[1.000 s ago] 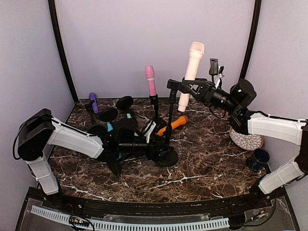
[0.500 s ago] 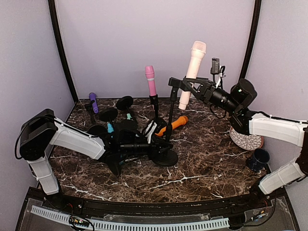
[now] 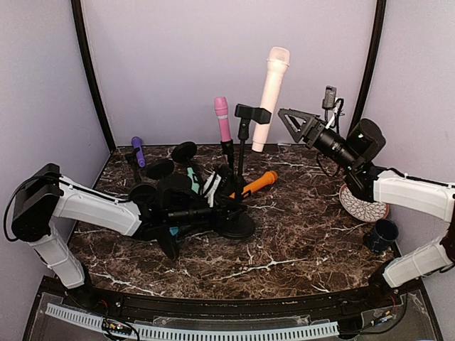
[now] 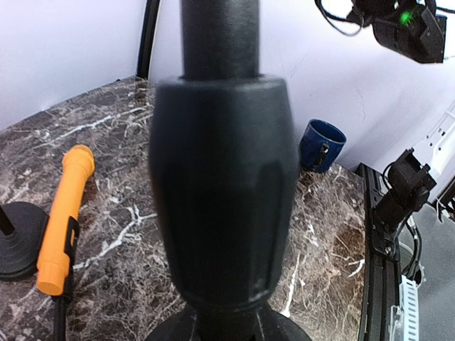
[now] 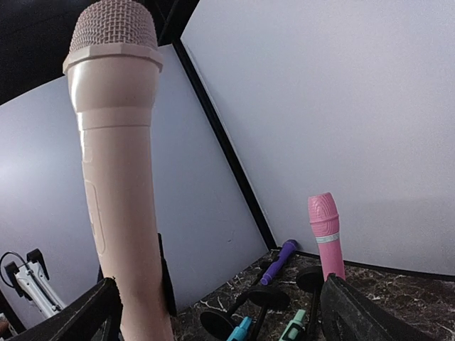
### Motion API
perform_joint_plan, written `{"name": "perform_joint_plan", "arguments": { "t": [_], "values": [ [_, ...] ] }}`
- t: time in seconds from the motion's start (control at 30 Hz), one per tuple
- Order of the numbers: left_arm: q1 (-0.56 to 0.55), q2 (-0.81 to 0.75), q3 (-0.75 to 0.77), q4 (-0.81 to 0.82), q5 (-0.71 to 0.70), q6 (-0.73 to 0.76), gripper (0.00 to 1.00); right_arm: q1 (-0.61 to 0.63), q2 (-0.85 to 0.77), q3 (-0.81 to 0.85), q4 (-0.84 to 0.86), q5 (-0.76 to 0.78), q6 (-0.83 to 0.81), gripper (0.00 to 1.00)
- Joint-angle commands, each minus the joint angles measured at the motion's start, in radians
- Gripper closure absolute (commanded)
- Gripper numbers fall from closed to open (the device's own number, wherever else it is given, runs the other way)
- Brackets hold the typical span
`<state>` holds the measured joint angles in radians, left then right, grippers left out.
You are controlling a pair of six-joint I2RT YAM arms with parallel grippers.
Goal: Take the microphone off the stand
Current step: Pass from the right arm to the left, then unscrew the knob on the stand of the microphone stand.
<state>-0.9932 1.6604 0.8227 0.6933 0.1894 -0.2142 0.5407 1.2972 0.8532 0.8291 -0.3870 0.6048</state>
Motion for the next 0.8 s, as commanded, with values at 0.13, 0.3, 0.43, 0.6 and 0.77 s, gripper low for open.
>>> {"name": "perform_joint_plan", "arguments": {
  "t": [0.13, 0.3, 0.43, 0.6, 0.77],
  "values": [
    [0.071, -0.176, 0.104, -0.042, -0.026, -0.075, 1.0, 0.007, -0.049, -0.051, 0.007, -0.037, 0.022, 0.01],
    [0.159, -0.237, 0.13, -0.151, 0.071, -0.096, 1.0, 0.081, 0.0, -0.031, -0.056, -0.059, -0.019, 0.01],
    [0.228, -0.26, 0.15, -0.241, 0.269, -0.124, 1.0, 0.165, 0.084, 0.035, -0.108, -0.068, -0.059, 0.02],
    [0.293, -0.319, 0.111, -0.287, 0.35, -0.069, 1.0, 0.253, 0.194, 0.143, -0.157, -0.073, -0.094, 0.07],
    [0.303, -0.379, 0.022, -0.273, 0.223, -0.026, 1.0, 0.374, 0.282, 0.242, -0.259, 0.245, -0.121, 0.22]
  ]
}}
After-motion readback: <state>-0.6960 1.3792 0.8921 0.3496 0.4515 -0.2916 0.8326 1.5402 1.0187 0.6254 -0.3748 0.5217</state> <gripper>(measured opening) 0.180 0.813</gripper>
